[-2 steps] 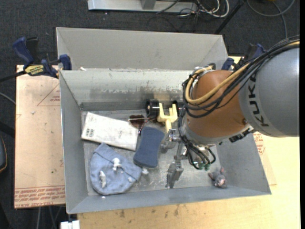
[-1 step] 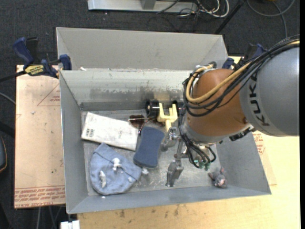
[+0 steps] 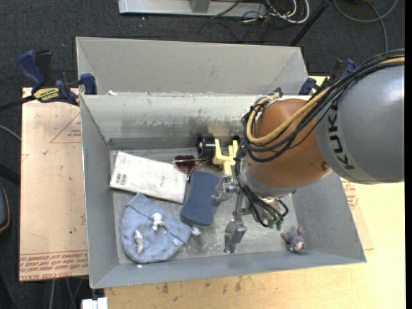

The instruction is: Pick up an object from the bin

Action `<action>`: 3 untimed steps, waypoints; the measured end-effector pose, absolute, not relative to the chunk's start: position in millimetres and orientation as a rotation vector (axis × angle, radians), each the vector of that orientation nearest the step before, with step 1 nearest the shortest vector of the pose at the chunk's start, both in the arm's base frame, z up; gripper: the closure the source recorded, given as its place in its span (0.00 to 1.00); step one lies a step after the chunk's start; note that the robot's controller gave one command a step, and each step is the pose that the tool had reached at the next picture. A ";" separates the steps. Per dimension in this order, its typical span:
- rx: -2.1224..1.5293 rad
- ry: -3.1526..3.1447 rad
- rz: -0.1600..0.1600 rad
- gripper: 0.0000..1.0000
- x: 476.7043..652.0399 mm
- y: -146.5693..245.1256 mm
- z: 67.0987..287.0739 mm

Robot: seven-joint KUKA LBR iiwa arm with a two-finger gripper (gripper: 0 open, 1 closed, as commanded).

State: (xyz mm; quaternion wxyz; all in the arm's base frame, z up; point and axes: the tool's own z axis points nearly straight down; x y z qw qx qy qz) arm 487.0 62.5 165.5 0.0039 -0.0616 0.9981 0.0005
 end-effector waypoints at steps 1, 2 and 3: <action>-0.737 3.050 0.000 0.00 506.2 54.3 107.2; 0.112 3.121 -0.007 1.00 497.1 86.1 79.3; 0.113 3.121 -0.007 1.00 497.2 85.6 79.4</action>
Offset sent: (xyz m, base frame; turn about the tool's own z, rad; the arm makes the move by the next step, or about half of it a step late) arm 0.0030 0.0280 -0.0929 0.1909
